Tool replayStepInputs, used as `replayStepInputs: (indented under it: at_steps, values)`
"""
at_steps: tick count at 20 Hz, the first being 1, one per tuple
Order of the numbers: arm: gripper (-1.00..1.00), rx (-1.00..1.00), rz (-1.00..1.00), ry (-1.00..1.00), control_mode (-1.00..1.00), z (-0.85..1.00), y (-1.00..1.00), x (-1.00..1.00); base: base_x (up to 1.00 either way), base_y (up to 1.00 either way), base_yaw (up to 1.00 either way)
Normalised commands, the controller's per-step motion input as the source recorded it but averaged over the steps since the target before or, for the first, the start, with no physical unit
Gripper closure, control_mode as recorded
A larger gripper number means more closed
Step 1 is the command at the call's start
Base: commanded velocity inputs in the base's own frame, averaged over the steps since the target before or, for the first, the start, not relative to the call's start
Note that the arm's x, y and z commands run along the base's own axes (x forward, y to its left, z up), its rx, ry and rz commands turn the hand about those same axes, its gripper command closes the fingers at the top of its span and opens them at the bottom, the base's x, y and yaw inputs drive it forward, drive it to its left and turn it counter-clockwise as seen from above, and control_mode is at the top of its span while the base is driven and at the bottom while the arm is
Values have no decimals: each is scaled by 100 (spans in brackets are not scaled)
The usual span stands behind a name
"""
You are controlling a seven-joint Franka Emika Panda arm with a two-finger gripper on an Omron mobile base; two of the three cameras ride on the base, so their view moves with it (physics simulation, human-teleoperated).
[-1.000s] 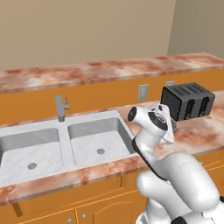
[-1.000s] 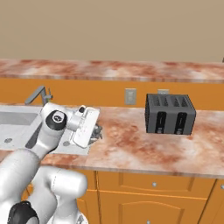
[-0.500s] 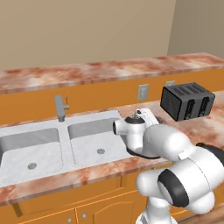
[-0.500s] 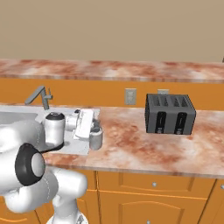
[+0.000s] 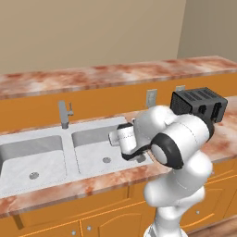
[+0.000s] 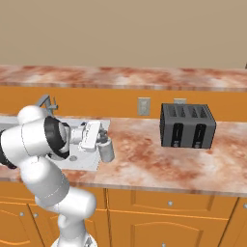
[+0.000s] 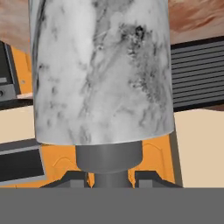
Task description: Restock the sink supplies by placing the sponge and soap dispenser on the counter and next to the sink. Make sure the soap dispenser is upright.
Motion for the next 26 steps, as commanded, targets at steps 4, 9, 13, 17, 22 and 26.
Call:
replayStepInputs:
  at_steps: [4,9,13,17,22,26]
  values:
    - [100,0,0,0,-100,-11,0,33,0,0,0]
    - [100,0,0,1,-100,-22,-13,39,0,0,0]
    - [100,0,3,2,-100,-27,-41,27,0,0,0]
    - [100,2,2,-5,-100,-47,-25,-5,0,0,0]
    - [-100,0,0,-9,-100,-45,-2,-26,0,0,0]
    - [-100,0,0,-6,-100,-14,0,-14,0,0,0]
